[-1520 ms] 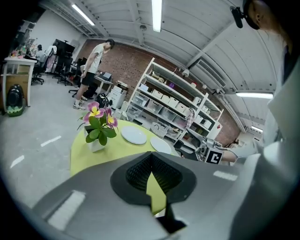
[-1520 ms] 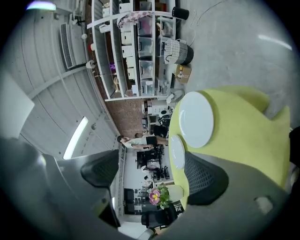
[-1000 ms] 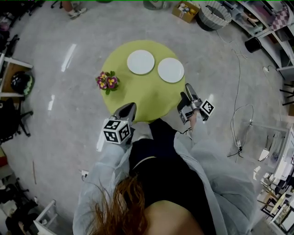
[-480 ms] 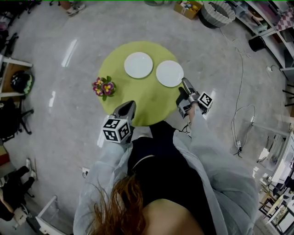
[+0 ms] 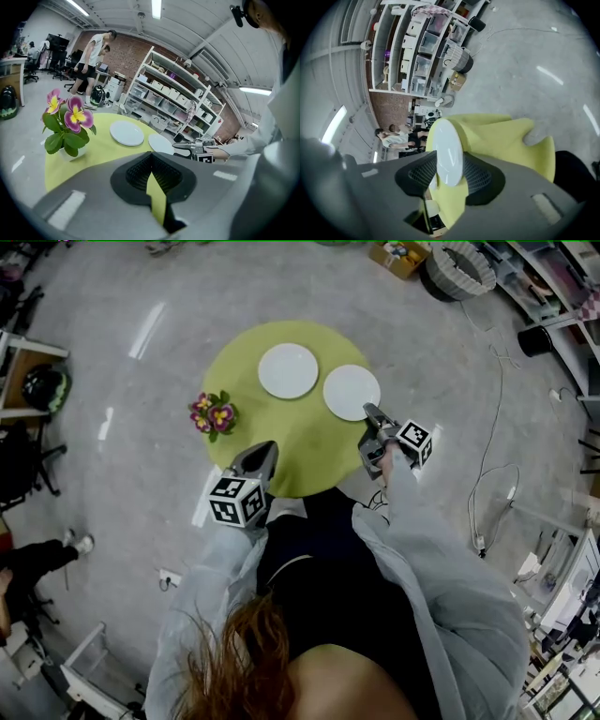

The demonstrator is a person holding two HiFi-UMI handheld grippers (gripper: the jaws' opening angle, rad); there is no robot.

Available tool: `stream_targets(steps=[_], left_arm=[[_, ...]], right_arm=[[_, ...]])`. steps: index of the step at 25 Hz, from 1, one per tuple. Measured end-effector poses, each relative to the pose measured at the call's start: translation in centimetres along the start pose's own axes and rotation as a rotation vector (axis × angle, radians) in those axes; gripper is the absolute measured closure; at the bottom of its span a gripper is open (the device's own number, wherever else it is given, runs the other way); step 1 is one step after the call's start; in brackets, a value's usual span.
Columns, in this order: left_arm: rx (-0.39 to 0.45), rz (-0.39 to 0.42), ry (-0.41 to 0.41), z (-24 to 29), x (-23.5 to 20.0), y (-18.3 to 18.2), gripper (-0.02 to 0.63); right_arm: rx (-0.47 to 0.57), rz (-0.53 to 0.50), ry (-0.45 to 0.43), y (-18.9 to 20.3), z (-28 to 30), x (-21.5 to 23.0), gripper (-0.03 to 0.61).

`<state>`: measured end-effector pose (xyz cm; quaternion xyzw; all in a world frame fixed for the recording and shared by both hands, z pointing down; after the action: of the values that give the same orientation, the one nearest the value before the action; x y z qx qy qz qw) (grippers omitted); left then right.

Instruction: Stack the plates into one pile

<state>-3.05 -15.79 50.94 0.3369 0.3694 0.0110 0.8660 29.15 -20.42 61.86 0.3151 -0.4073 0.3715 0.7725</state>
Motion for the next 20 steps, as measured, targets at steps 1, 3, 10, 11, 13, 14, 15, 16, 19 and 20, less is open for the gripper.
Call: stream_targets(steps=[1,3,10,11,13,14,15,16,19,20], left_arm=[[-0.002,-0.002,-0.001,0.0,0.0,0.1,0.601],[-0.006,-0.006,-0.005,0.1,0.0,0.4,0.601],[-0.008,0.006,-0.009,-0.2,0.0,0.5,0.601],[-0.004,0.011,-0.008,-0.2,0.0,0.4,0.601],[0.002,0.019,-0.007,-0.2,-0.1,0.3,0.601],[0.004,0.021,-0.008,-0.3,-0.2,0.4,0.601],[0.007,0.022,-0.011,-0.5,-0.2,0.4,0.601],[0.010,0.022,-0.012,-0.7,-0.3,0.3,0.601],[0.020,0.027,-0.015,-1.1,-0.5,0.2,0.601],[0.024,0.028,-0.014,-1.3,-0.5,0.2,0.601]], right_arm=[[-0.010,-0.019,0.042,0.1,0.0,0.3,0.427],[-0.024,-0.048,0.099,0.2,0.1,0.9,0.510],[-0.023,-0.039,0.052,0.5,0.0,1.0,0.549],[-0.012,-0.040,0.034,0.5,0.0,0.9,0.552],[0.024,-0.024,-0.015,0.7,-0.2,0.4,0.558],[0.044,-0.003,-0.041,0.8,-0.5,0.1,0.561],[0.063,0.020,-0.064,1.0,-0.7,-0.2,0.563],[0.077,0.036,-0.081,1.1,-0.9,-0.5,0.565],[0.093,0.020,-0.108,1.2,-1.1,-1.6,0.563],[0.096,0.011,-0.117,1.3,-1.2,-2.0,0.563]])
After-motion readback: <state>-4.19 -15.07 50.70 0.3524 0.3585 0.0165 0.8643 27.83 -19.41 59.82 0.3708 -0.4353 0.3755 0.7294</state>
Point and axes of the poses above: the fingertips, and each gripper's own axes: z forward along the fingers, x to its right, y out of its underside, the point moved 7 cm from there along -z, backward along the fingers, and after that the axes turned 15 degrees about -z, right-handed, at the moved point
